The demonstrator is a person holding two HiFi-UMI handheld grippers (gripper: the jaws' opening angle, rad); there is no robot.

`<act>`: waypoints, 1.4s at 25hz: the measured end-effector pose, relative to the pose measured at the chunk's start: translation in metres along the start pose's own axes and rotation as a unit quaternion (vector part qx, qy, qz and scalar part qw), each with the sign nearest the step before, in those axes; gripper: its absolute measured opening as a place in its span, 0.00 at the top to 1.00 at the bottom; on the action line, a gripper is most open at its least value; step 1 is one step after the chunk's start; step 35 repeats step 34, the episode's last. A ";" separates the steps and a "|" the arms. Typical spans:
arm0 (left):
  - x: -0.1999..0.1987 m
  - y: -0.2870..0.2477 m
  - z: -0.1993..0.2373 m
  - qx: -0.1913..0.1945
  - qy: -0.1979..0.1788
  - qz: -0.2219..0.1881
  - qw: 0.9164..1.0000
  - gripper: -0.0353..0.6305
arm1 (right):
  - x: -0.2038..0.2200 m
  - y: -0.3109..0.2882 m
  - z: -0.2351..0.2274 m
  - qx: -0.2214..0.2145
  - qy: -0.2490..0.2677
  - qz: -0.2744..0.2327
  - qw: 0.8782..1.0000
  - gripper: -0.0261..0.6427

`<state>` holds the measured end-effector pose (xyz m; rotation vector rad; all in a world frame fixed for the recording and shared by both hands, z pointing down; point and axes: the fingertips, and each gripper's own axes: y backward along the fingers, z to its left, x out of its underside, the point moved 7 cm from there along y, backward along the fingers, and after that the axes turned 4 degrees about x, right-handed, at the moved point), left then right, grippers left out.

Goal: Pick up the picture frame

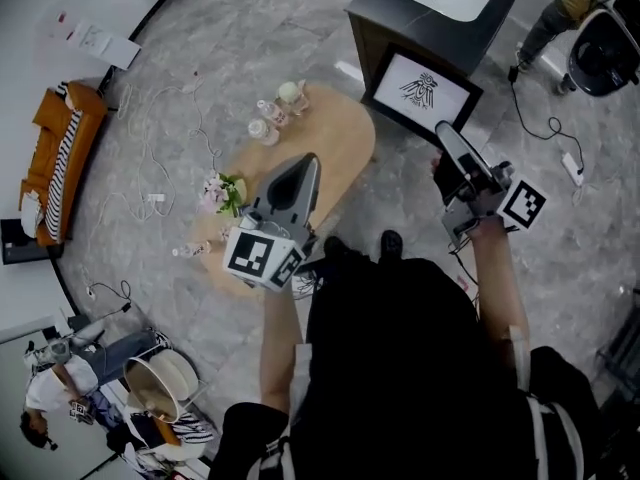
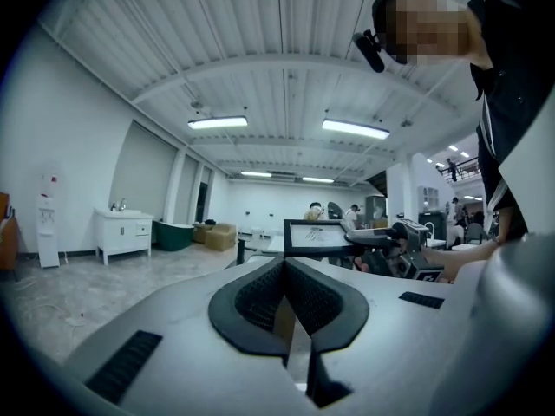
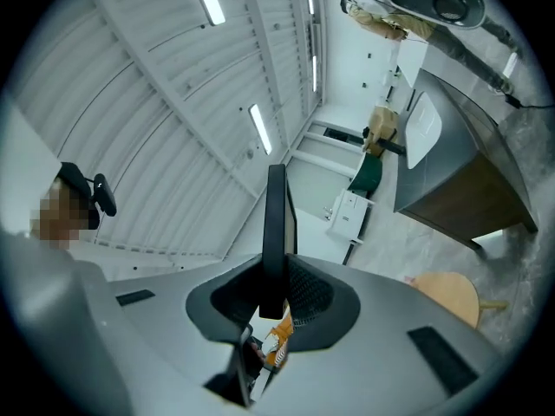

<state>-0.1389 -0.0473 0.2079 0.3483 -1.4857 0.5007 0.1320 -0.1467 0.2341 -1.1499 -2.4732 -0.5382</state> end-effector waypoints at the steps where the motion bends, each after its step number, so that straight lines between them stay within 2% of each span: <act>1: 0.000 0.002 0.002 -0.001 -0.001 -0.003 1.000 0.93 | 0.002 -0.001 0.003 -0.004 0.006 -0.001 1.000 0.86; 7: 0.015 0.028 0.016 -0.006 0.010 -0.015 1.000 0.93 | 0.037 -0.014 0.019 -0.029 0.023 0.009 0.999 0.86; 14: 0.017 0.037 0.011 -0.003 0.017 -0.024 1.000 0.93 | 0.053 -0.019 0.031 -0.054 0.023 0.016 0.998 0.86; 18: 0.013 0.027 0.001 0.006 0.016 -0.023 1.000 0.93 | 0.056 -0.020 0.026 -0.048 -0.010 0.014 0.999 0.86; 35: 0.011 0.032 0.009 0.004 0.017 -0.021 1.000 0.93 | 0.057 -0.020 0.024 -0.043 -0.032 0.002 0.999 0.86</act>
